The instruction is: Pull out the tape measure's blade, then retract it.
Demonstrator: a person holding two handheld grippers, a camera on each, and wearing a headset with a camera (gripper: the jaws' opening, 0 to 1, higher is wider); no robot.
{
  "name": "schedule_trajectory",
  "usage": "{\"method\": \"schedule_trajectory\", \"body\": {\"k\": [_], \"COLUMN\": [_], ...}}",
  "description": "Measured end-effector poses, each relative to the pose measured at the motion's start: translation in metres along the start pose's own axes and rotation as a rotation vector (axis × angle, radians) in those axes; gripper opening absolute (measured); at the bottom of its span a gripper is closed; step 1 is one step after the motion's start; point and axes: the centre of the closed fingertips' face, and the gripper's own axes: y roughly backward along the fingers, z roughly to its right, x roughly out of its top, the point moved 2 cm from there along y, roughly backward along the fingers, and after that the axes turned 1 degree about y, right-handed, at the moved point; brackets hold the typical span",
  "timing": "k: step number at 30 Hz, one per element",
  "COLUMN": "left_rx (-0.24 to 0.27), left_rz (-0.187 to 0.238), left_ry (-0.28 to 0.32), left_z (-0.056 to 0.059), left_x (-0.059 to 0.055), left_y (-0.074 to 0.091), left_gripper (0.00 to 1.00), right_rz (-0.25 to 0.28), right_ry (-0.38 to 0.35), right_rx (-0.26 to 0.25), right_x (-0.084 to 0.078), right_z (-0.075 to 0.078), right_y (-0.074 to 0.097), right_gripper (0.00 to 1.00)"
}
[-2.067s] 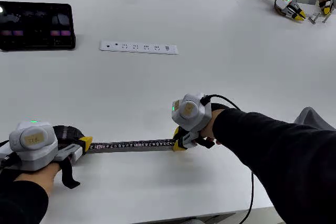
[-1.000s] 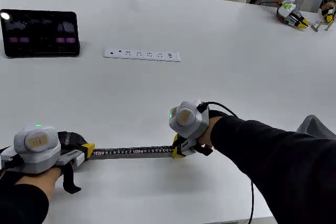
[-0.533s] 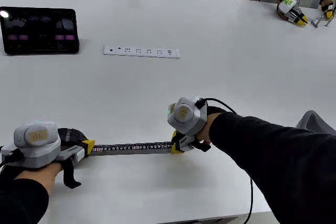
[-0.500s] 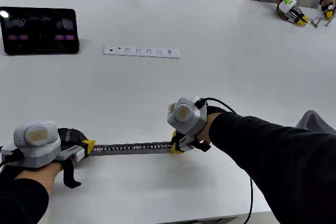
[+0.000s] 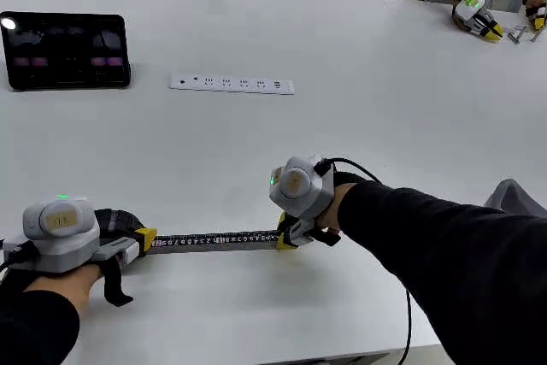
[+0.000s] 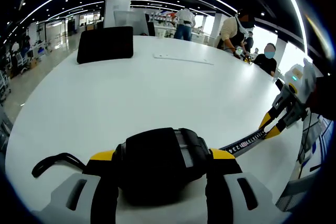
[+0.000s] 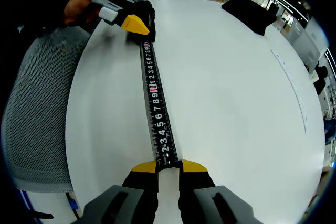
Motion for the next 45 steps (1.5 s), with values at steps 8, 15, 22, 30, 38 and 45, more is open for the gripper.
{"method": "schedule_trajectory", "body": {"k": [8, 15, 22, 30, 38, 45], "left_rx": [-0.002, -0.001, -0.003, -0.005, -0.007, -0.009], "left_rz": [-0.004, -0.004, -0.004, -0.007, -0.008, -0.010], "left_ry": [0.002, 0.004, 0.006, 0.009, 0.010, 0.014], "left_z": [0.000, 0.000, -0.001, -0.001, -0.001, 0.000], "left_x": [0.000, 0.000, 0.000, 0.000, 0.000, 0.000], "left_y": [0.000, 0.000, -0.001, -0.002, -0.002, -0.002], "left_gripper": [0.62, 0.62, 0.63, 0.63, 0.63, 0.63], "right_rz": [0.007, 0.012, 0.017, 0.028, 0.032, 0.044], "right_ry": [0.004, -0.001, 0.018, 0.018, 0.037, 0.025], "right_rx": [0.003, 0.002, 0.008, 0.011, 0.010, 0.014], "right_x": [0.003, 0.006, 0.009, 0.013, 0.016, 0.019], "right_z": [0.000, 0.001, 0.001, 0.001, -0.001, -0.001], "right_y": [-0.002, -0.003, -0.004, -0.005, -0.006, -0.007], "right_gripper": [0.11, 0.11, 0.11, 0.11, 0.11, 0.11]}}
